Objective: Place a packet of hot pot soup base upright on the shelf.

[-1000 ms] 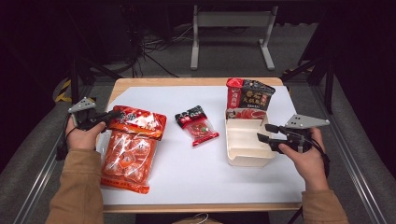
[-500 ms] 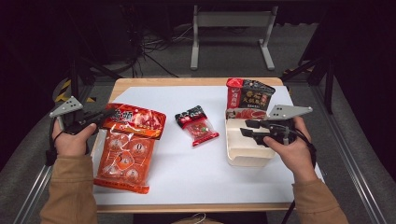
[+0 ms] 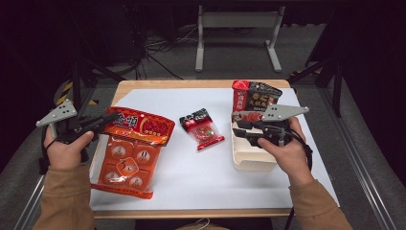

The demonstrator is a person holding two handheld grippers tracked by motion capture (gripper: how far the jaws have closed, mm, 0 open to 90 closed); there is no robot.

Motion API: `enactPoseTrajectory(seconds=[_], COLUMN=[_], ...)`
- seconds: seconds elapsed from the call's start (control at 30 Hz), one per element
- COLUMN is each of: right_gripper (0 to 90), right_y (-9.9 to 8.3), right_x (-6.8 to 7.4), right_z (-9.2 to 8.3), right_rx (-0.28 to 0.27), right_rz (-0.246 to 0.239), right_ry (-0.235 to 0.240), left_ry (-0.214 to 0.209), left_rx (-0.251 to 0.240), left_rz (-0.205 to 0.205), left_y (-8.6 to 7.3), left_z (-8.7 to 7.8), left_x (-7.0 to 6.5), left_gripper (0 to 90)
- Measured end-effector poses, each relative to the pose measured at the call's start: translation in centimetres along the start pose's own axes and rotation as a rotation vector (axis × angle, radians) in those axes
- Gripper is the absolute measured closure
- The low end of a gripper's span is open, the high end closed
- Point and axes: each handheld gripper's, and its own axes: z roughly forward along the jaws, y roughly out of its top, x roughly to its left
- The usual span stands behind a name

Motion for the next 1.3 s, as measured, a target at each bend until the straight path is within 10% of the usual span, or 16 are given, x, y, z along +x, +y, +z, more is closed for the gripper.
enactPoseTrajectory(seconds=[1.3], right_gripper=[44.4], right_y=[2.7], right_x=[3.7], right_z=[5.0], right_rx=[-0.054], right_rz=[-0.052], right_ry=[0.139], left_ry=[-0.221], left_rx=[-0.054], left_rz=[0.074], left_y=[2.6], left_z=[-1.6], left_x=[-4.4], left_gripper=[90.0])
